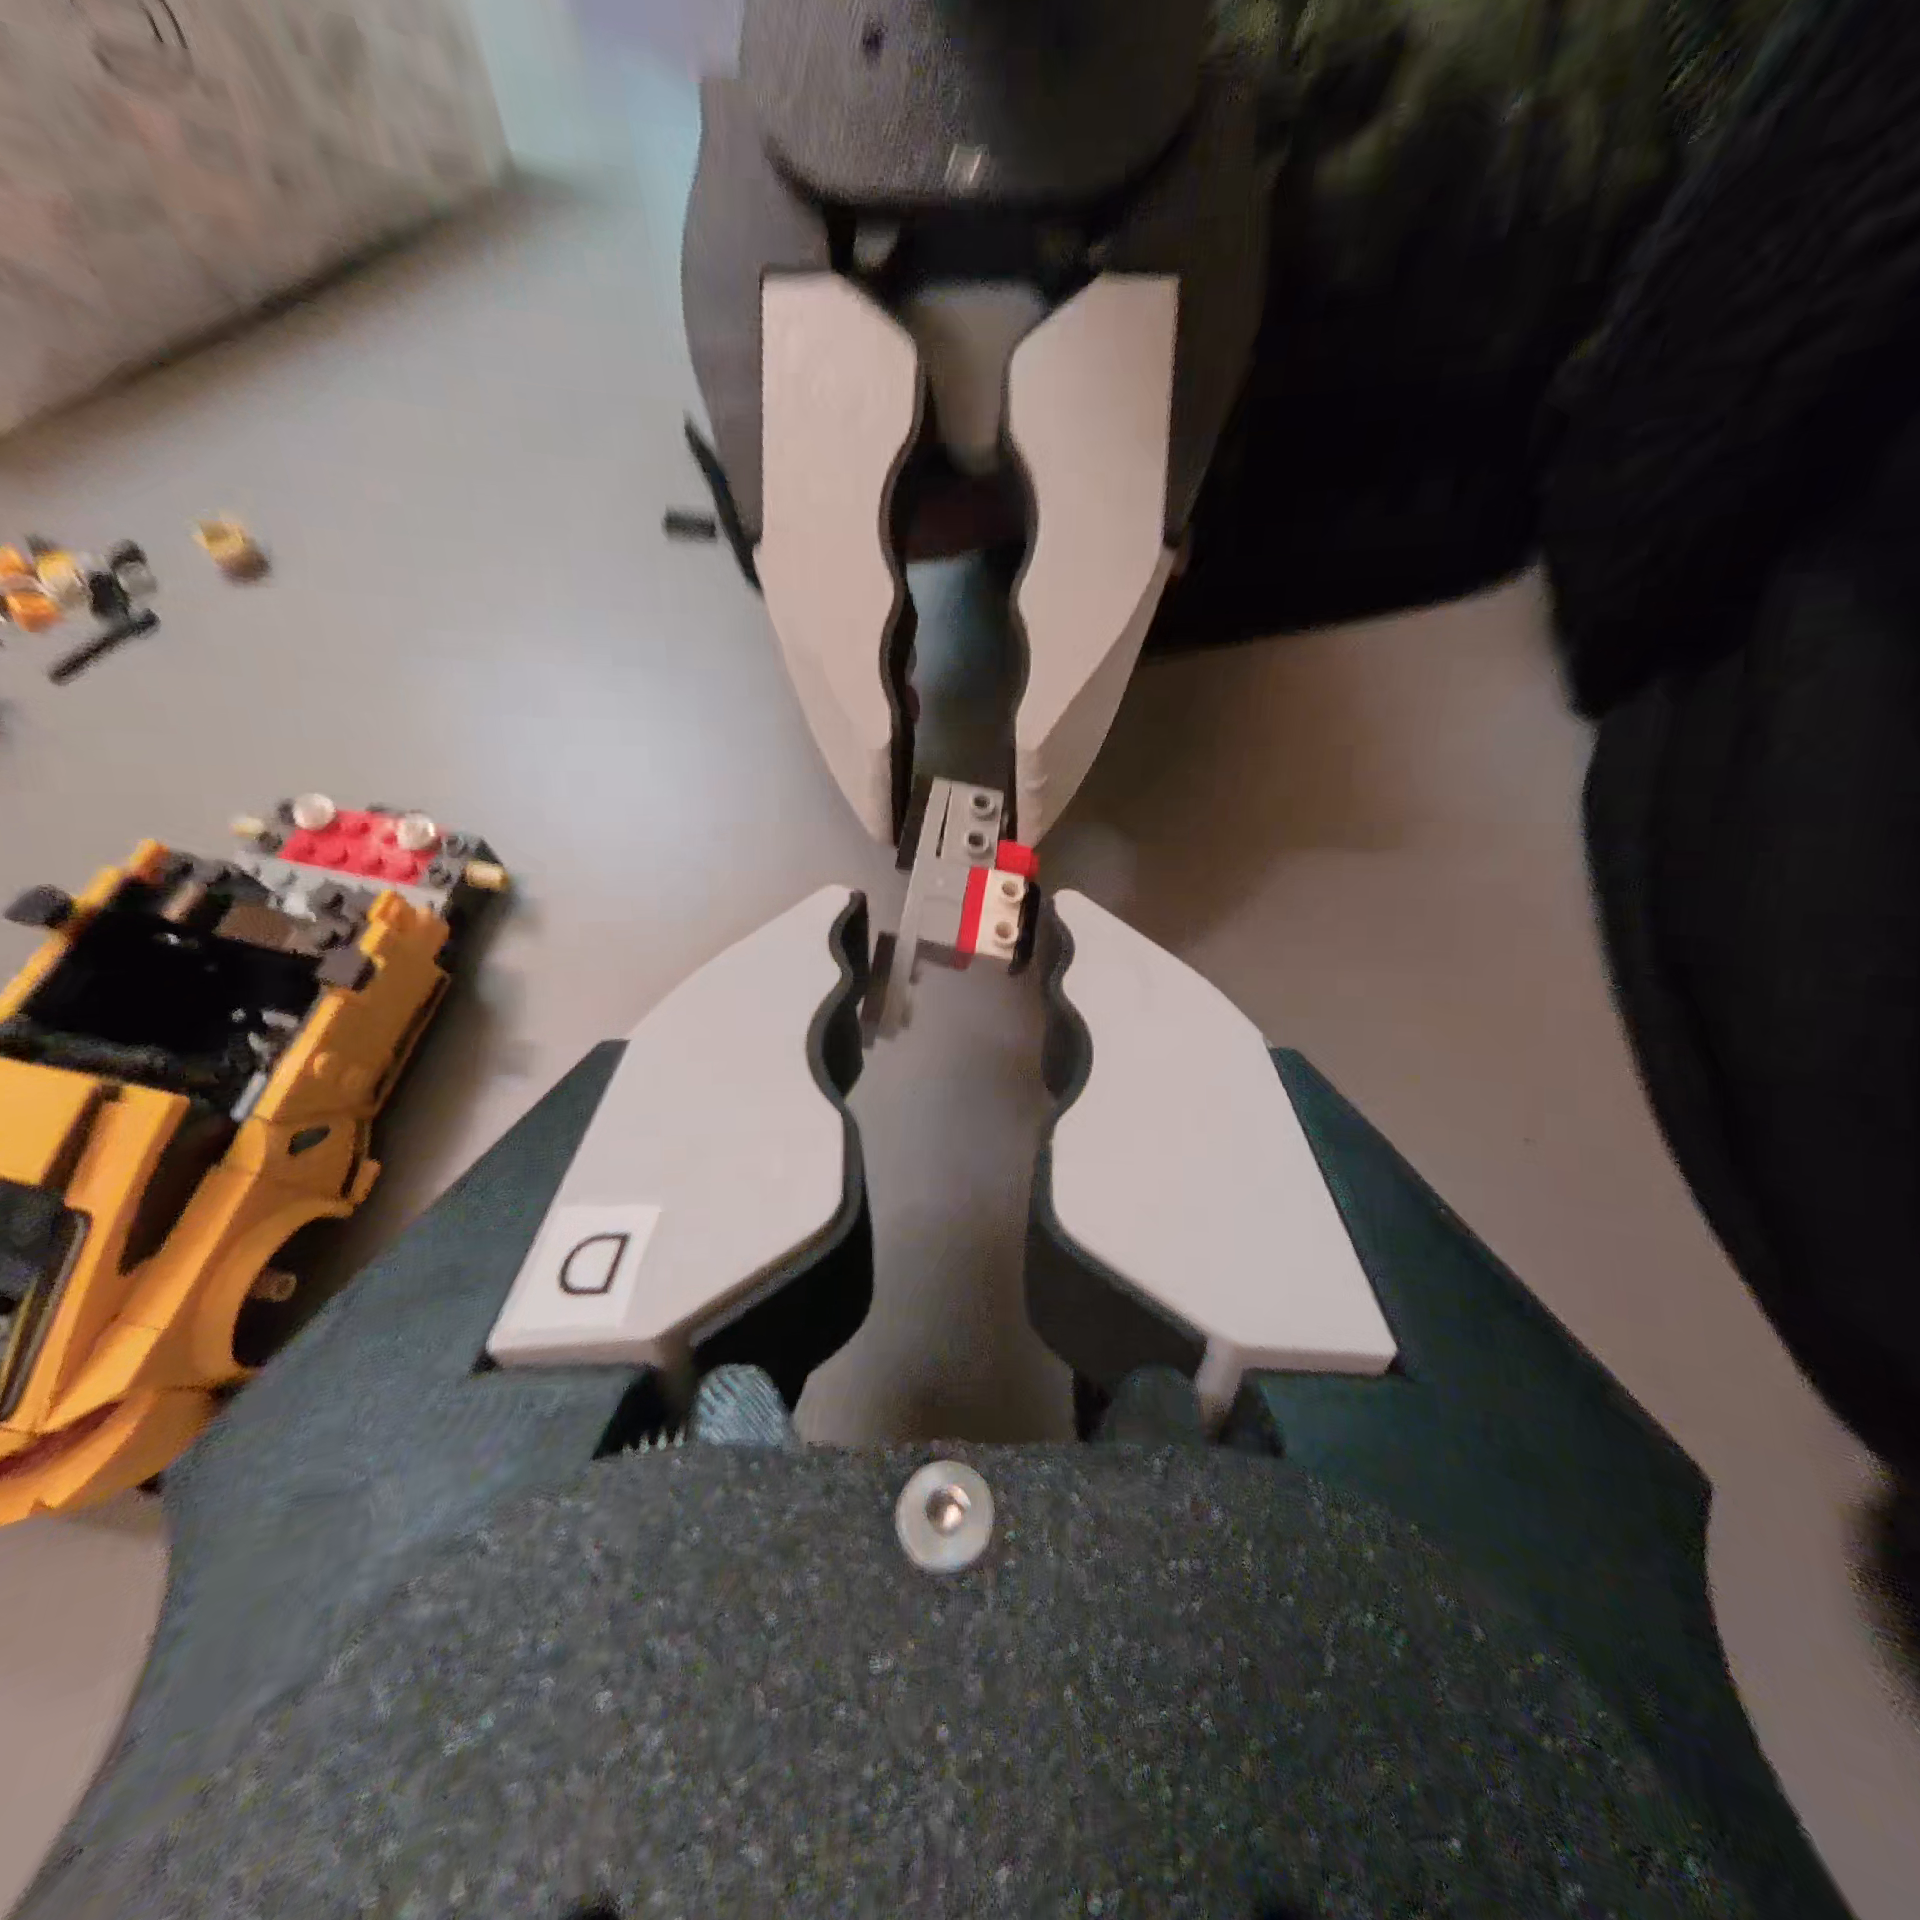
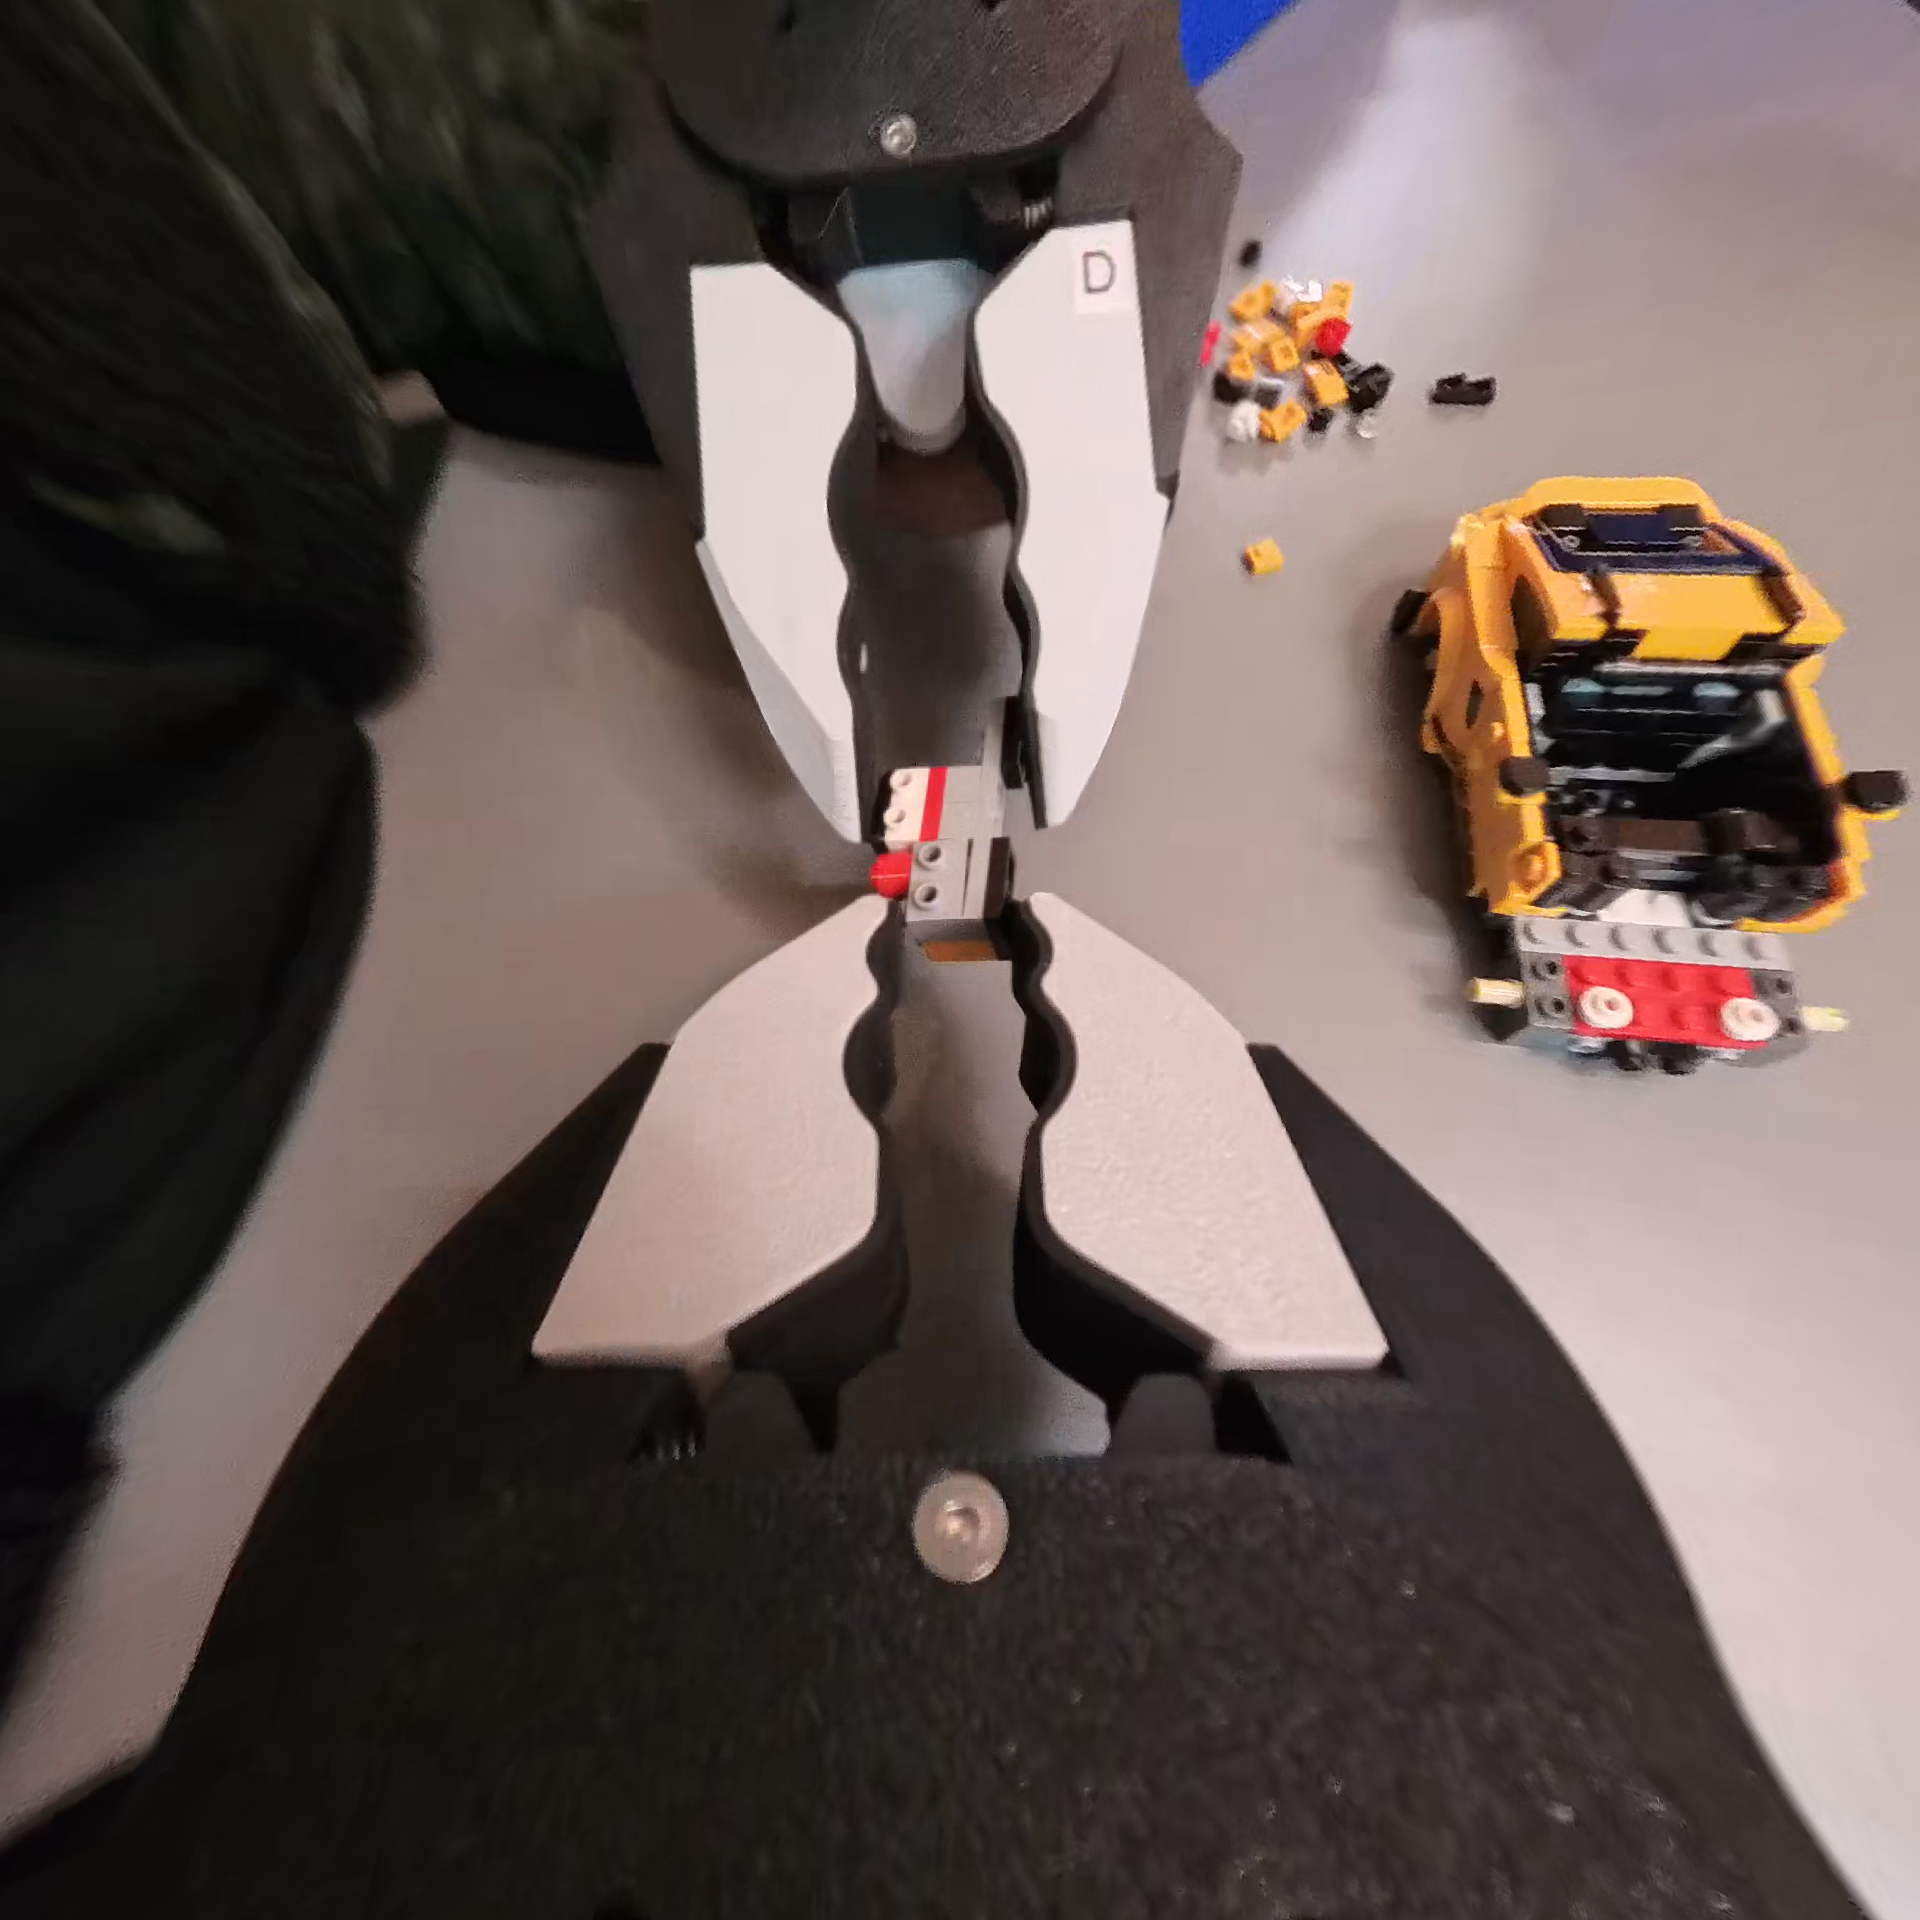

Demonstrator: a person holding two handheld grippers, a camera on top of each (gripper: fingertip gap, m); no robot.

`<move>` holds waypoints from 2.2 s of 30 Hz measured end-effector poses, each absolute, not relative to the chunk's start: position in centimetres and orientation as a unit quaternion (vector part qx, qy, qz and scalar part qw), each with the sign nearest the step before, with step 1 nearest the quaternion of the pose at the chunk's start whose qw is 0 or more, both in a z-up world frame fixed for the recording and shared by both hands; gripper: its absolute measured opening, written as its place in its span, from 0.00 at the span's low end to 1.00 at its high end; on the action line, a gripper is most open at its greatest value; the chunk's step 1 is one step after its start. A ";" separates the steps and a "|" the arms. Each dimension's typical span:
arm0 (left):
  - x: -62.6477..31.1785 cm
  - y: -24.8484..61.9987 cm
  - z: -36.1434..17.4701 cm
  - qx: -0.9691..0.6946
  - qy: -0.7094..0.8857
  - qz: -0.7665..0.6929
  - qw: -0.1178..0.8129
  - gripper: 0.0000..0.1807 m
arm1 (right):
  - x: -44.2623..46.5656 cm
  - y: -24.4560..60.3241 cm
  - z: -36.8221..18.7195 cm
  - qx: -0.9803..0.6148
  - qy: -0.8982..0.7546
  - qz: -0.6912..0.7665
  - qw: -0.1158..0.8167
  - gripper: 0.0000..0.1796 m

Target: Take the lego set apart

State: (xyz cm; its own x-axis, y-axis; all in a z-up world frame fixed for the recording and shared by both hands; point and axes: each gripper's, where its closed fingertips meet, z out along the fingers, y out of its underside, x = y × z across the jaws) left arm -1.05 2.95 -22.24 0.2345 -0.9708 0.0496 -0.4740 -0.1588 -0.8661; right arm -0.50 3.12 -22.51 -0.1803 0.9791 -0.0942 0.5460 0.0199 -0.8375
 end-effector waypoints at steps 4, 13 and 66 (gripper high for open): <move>-1.0 2.7 -21.0 -0.688 0.504 -0.354 0.383 0.16 | -0.6 2.9 -21.4 -0.585 -0.621 0.459 0.250 0.11; -1.8 3.3 -20.6 -0.743 0.317 -0.529 0.260 0.15 | -1.3 4.0 -20.5 -0.501 -0.686 0.317 0.422 0.13; 0.1 1.2 -15.8 -0.642 0.439 -0.462 0.427 0.05 | -1.1 1.1 -14.4 -0.467 -0.563 0.585 0.350 0.05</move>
State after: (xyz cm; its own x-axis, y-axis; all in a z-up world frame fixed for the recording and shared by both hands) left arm 0.08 1.22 -15.82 0.1878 -0.9578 0.2177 -0.1695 -0.2499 -0.9533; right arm -1.12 1.05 -14.43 -0.3183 0.9357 -0.1521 0.1159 -0.1208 -0.9859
